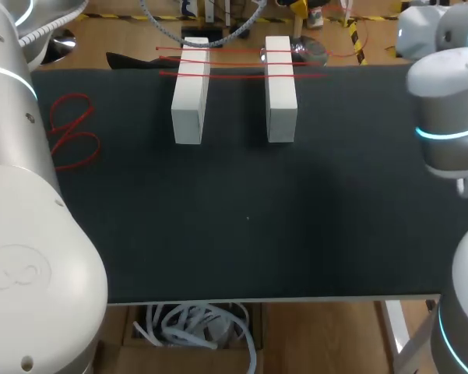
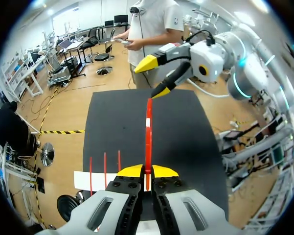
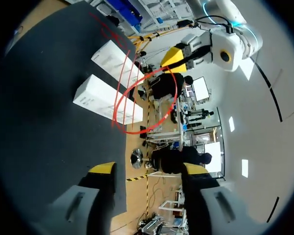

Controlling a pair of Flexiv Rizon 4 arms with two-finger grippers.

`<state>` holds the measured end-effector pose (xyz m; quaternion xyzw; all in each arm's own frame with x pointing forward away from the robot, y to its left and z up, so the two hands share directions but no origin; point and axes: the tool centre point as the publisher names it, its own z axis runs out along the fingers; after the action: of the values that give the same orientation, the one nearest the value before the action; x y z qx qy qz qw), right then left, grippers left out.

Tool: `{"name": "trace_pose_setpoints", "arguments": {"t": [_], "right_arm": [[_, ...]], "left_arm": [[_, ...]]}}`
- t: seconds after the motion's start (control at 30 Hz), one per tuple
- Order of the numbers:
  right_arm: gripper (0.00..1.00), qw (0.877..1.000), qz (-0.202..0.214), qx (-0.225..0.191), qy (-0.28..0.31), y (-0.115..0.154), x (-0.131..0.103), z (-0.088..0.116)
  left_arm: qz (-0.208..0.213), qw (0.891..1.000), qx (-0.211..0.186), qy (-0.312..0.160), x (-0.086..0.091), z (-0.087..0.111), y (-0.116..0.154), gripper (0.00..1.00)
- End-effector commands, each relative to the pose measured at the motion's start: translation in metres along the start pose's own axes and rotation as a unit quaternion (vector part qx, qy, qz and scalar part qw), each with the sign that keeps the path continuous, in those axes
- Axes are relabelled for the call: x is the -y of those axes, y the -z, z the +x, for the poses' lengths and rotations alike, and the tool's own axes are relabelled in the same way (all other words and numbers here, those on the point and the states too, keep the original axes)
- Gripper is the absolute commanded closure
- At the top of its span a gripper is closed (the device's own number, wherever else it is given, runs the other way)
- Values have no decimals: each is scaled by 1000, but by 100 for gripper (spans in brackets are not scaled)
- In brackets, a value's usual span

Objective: Grab the tape and strap the tape.

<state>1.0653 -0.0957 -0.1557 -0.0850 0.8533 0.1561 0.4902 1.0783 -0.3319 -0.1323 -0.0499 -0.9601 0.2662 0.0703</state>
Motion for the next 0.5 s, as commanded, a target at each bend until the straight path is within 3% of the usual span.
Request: {"name": "trace_pose_setpoints", "arguments": {"t": [0.03,0.43,0.5], "right_arm": [[0,999,-41,-17,-8,-14,7,-7],[0,999,-41,-17,-8,-14,7,-7],[0,999,-41,-17,-8,-14,7,-7]], "left_arm": [[-2,1000,0,0,0,0,1,100],[-2,1000,0,0,0,0,1,100],[-24,1000,8,12,-7,-1,7,100]]}}
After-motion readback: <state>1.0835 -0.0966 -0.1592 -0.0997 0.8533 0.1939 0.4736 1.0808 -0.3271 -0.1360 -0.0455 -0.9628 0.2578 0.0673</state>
